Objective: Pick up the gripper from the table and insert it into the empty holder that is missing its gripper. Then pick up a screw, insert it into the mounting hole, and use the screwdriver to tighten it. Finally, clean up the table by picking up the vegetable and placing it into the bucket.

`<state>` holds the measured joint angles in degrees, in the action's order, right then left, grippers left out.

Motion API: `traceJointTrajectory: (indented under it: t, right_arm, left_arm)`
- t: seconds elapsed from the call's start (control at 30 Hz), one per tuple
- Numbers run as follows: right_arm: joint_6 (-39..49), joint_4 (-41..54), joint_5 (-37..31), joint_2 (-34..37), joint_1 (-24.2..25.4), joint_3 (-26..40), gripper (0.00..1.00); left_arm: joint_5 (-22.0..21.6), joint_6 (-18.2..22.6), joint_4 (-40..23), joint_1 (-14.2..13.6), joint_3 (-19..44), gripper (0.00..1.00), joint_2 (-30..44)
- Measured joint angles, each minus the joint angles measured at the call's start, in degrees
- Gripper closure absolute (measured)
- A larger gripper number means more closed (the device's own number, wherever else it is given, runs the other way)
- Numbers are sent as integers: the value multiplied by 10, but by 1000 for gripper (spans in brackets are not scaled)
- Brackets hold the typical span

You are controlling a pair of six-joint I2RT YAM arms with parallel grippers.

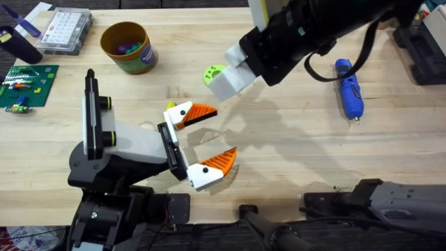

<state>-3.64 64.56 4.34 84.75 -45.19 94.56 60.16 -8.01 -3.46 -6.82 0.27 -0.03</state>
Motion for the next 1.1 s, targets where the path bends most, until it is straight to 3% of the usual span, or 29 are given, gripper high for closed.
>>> traceJointTrajectory:
  t: [0.23,0.3,0.47,0.5,0.53,0.77,0.9,1.1]
  right_arm:
    - [0,4,0,0,0,0,16]
    - [0,4,0,0,0,0,16]
    - [0,5,0,0,0,0,16]
    - [0,5,0,0,0,0,16]
    - [0,5,0,0,0,0,16]
    - [-3,24,-5,0,0,0,16]
    - [-31,51,-39,0,8,0,16]
    - [-56,79,-74,-29,71,-16,16]
  left_arm:
    - [0,0,-9,-1,0,16,1]
    - [0,-5,-10,-1,0,178,1]
    - [0,-4,-10,-1,0,854,1]
    - [1,-6,-10,-1,0,950,1]
    - [0,-4,-10,-1,0,985,0]
    - [0,-4,-10,-1,0,994,0]
    - [0,-4,-10,-1,0,994,1]
    - [0,-4,-10,-1,0,994,1]
